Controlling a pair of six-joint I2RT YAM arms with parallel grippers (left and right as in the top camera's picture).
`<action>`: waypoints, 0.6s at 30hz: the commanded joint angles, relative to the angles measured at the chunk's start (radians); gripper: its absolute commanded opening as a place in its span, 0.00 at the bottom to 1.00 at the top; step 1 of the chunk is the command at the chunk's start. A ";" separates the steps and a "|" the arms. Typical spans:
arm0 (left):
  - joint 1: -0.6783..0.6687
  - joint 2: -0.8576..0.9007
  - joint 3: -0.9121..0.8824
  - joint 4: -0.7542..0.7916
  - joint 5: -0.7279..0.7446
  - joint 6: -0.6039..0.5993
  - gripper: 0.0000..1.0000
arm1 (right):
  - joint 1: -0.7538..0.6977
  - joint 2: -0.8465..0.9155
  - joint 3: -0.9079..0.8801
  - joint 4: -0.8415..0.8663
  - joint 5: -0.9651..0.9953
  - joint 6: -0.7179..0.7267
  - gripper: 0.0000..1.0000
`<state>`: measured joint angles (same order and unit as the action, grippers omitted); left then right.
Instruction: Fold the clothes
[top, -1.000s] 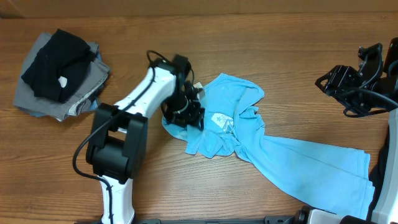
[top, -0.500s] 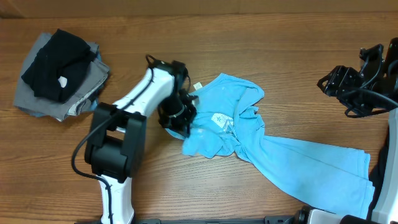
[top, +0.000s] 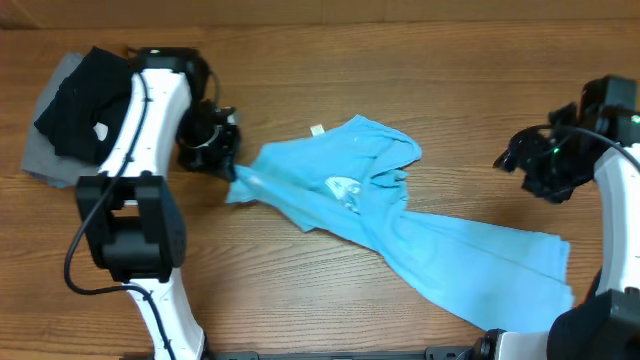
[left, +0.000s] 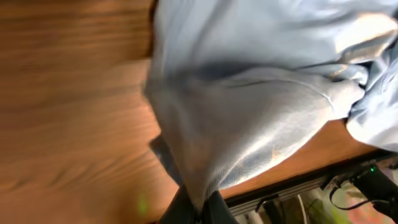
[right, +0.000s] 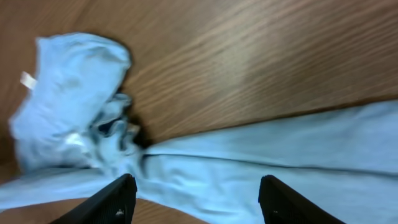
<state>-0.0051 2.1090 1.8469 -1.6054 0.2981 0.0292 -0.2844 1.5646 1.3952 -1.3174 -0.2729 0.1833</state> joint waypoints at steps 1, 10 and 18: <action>0.063 0.004 0.024 -0.023 -0.051 0.016 0.05 | 0.009 0.000 -0.079 0.040 -0.027 -0.004 0.67; 0.149 -0.024 0.024 -0.064 -0.093 0.016 0.04 | 0.120 0.000 -0.271 0.197 -0.118 -0.039 0.68; 0.232 -0.169 0.025 -0.036 -0.118 -0.003 0.04 | 0.191 0.000 -0.369 0.294 -0.060 0.105 0.68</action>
<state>0.1867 2.0411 1.8484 -1.6459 0.2108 0.0288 -0.0910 1.5650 1.0393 -1.0431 -0.3504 0.2241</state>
